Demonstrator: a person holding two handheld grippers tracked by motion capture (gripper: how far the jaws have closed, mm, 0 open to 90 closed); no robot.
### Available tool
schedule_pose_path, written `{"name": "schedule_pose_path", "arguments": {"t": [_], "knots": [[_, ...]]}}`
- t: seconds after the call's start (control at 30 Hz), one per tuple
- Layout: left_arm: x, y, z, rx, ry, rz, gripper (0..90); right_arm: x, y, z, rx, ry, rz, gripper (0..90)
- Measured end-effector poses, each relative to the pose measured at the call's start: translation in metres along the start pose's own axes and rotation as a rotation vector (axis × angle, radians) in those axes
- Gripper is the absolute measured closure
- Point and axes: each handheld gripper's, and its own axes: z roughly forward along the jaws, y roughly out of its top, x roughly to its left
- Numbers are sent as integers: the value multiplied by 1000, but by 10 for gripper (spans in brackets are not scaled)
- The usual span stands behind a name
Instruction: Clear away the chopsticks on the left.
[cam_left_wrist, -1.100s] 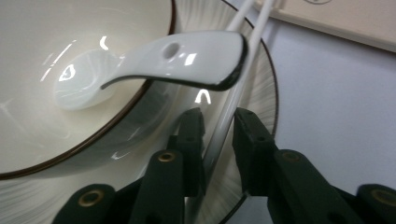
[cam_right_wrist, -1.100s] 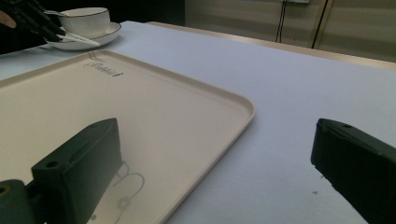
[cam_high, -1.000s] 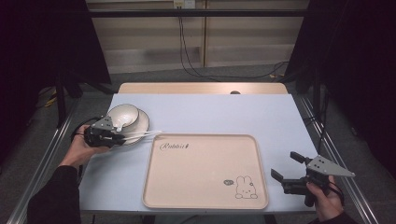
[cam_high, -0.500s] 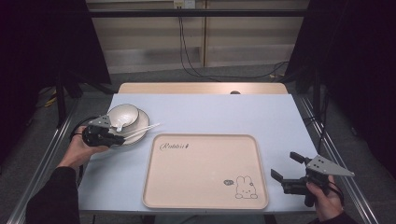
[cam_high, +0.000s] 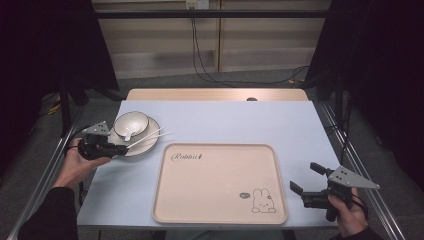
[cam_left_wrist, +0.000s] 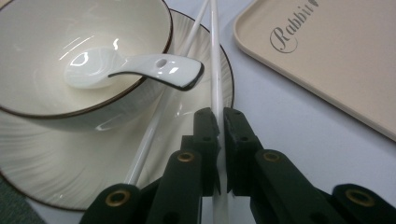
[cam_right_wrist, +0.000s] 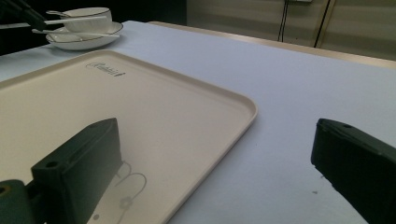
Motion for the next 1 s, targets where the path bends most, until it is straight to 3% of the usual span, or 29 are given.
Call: {"name": "schedule_pose_path", "arguments": {"t": [0.4, 0.5, 0.6, 0.8, 0.87, 0.9, 1.0], "knots": [[-27, -10, -29, -60, 82, -105, 846, 0, 1, 1, 1, 6, 0, 13], [-42, -14, -31, -99, 94, -161, 846, 1, 1, 1, -6, 15, -3, 12], [-50, -15, -32, -121, 90, -186, 846, 1, 1, 1, -10, 17, -7, 12], [-80, -10, -35, -128, 105, -217, 846, 2, 2, 0, -19, 19, -14, 12], [-87, -8, -36, -128, 102, -239, 846, 2, 2, 0, -20, 19, -16, 11], [-96, -7, -39, -140, 121, -265, 846, 2, 2, 0, -23, 20, -19, 10], [-103, -6, -39, -152, 121, -301, 846, 2, 2, 1, -23, 21, -17, 10]]}}
